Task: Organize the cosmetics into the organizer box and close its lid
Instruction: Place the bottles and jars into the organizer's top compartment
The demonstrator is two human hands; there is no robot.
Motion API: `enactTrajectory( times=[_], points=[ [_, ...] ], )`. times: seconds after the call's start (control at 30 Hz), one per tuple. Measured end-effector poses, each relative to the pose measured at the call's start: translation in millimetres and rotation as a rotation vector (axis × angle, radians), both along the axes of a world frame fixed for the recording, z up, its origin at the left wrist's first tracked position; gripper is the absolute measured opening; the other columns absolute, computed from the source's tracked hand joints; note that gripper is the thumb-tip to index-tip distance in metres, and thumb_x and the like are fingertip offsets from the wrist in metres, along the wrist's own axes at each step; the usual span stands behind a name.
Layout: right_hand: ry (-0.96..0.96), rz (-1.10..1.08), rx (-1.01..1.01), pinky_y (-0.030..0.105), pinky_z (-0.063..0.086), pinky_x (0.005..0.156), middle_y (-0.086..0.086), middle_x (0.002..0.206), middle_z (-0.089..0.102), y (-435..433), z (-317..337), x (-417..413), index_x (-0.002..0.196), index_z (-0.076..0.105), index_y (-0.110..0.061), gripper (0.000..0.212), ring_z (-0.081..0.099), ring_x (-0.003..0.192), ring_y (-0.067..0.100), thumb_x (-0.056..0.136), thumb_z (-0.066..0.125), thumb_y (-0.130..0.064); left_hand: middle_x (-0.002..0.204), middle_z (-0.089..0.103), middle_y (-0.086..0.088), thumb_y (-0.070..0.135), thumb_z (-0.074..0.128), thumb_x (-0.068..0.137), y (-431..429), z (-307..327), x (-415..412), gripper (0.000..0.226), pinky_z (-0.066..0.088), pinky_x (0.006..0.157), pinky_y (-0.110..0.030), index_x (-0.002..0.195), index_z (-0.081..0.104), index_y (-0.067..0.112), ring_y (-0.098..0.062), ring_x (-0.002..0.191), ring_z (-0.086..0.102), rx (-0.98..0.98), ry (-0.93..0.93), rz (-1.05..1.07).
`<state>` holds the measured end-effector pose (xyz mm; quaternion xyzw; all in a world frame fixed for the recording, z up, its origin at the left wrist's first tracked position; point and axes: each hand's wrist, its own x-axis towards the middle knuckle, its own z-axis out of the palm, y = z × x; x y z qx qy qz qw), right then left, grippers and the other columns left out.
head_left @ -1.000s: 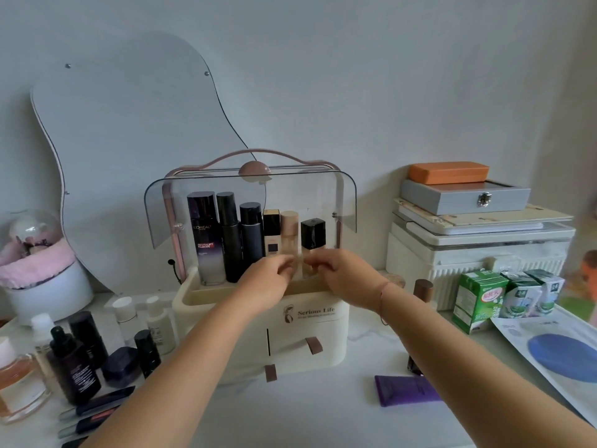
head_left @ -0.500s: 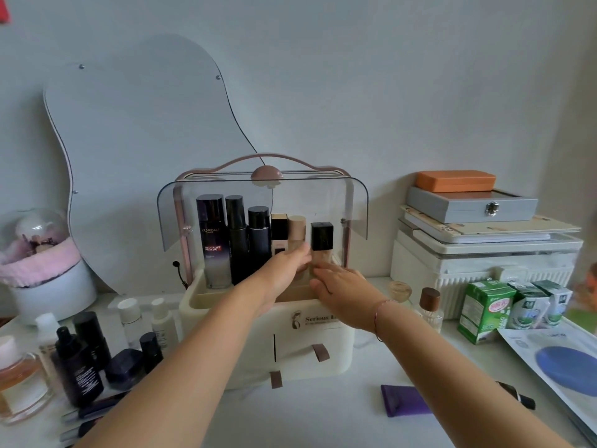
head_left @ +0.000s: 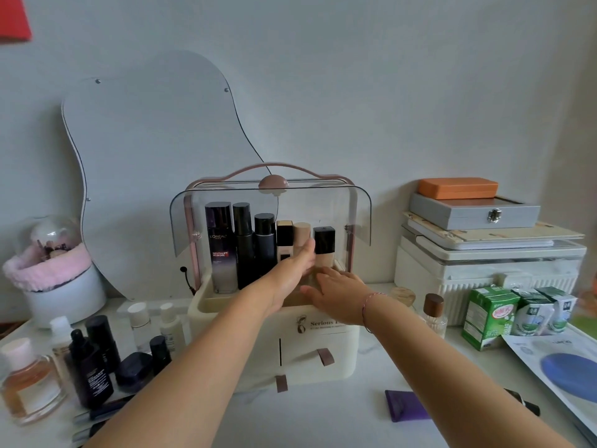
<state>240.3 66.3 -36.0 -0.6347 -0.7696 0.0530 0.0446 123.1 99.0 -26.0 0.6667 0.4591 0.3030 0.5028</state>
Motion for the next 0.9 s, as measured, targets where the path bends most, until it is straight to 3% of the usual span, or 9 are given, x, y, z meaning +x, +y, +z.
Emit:
enactTrajectory(
  times=[0.2, 0.37, 0.47, 0.57, 0.67, 0.77, 0.83, 0.9],
  points=[
    [-0.005, 0.001, -0.021, 0.042, 0.016, 0.117, 0.01, 0.147, 0.039, 15, -4, 0, 0.141, 0.038, -0.012, 0.067, 0.031, 0.138, 0.022, 0.095, 0.02, -0.057, 0.15, 0.037, 0.001, 0.071, 0.017, 0.085, -3, 2, 0, 0.081, 0.01, 0.115, -0.038, 0.143, 0.038, 0.018, -0.013, 0.138, 0.033, 0.016, 0.004, 0.007],
    [0.089, 0.048, 0.059, 0.041, 0.024, 0.114, 0.007, 0.132, 0.053, 4, -3, 0, 0.131, 0.049, -0.016, 0.053, 0.043, 0.127, 0.021, 0.097, 0.025, -0.05, 0.15, 0.037, 0.002, 0.073, 0.016, 0.083, -14, 5, -9, 0.082, 0.012, 0.112, -0.037, 0.144, 0.036, 0.022, -0.015, 0.14, 0.028, 0.074, 0.085, 0.007],
    [0.14, 0.107, 0.175, 0.043, 0.025, 0.114, -0.002, 0.134, 0.052, -14, -8, -3, 0.132, 0.048, -0.028, 0.046, 0.043, 0.128, 0.016, 0.098, 0.023, -0.047, 0.143, 0.046, 0.006, 0.067, 0.022, 0.088, -32, 1, -26, 0.066, 0.024, 0.101, -0.028, 0.138, 0.043, 0.029, -0.014, 0.134, 0.037, 0.257, 0.256, -0.005],
    [-0.045, 0.165, 0.324, 0.042, 0.025, 0.113, -0.007, 0.131, 0.054, -31, -26, -11, 0.13, 0.049, -0.029, 0.06, 0.045, 0.128, 0.016, 0.09, 0.009, -0.05, 0.143, 0.046, 0.007, 0.059, 0.032, 0.092, -55, -17, -50, 0.055, 0.032, 0.102, -0.029, 0.139, 0.04, 0.032, -0.014, 0.131, 0.04, 0.479, 0.535, 0.028],
    [0.047, 0.094, 0.493, 0.045, 0.027, 0.112, -0.005, 0.122, 0.062, -42, -47, -26, 0.123, 0.057, -0.025, 0.055, 0.054, 0.119, 0.021, 0.088, 0.022, -0.048, 0.149, 0.036, 0.01, 0.049, 0.041, 0.094, -78, -36, -74, 0.053, 0.017, 0.115, -0.032, 0.143, 0.033, 0.031, -0.011, 0.139, 0.027, 0.753, 0.724, 0.059],
    [0.141, 0.065, 0.648, 0.045, 0.025, 0.113, -0.003, 0.12, 0.064, -49, -65, -34, 0.122, 0.059, -0.021, 0.039, 0.055, 0.117, 0.022, 0.088, 0.045, -0.037, 0.153, 0.024, 0.015, 0.043, 0.043, 0.095, -97, -57, -103, 0.055, 0.001, 0.118, -0.027, 0.146, 0.027, 0.03, 0.001, 0.141, 0.009, 0.84, 0.651, 0.133],
    [0.236, 0.065, 0.701, 0.044, 0.019, 0.116, -0.001, 0.124, 0.062, -52, -71, -41, 0.123, 0.057, -0.02, 0.04, 0.053, 0.12, 0.022, 0.087, 0.048, -0.033, 0.148, 0.035, 0.013, 0.04, 0.044, 0.094, -111, -68, -127, 0.048, 0.011, 0.118, -0.027, 0.14, 0.04, 0.027, 0.002, 0.14, 0.018, 0.939, 0.483, 0.253],
    [0.301, 0.071, 0.747, 0.041, 0.014, 0.118, 0.0, 0.126, 0.06, -57, -76, -51, 0.124, 0.057, -0.018, 0.041, 0.05, 0.123, 0.022, 0.087, 0.048, -0.03, 0.134, 0.053, 0.008, 0.032, 0.049, 0.091, -120, -79, -156, 0.039, 0.026, 0.111, -0.023, 0.127, 0.057, 0.019, -0.001, 0.13, 0.038, 1.041, 0.311, 0.472]
  ],
)
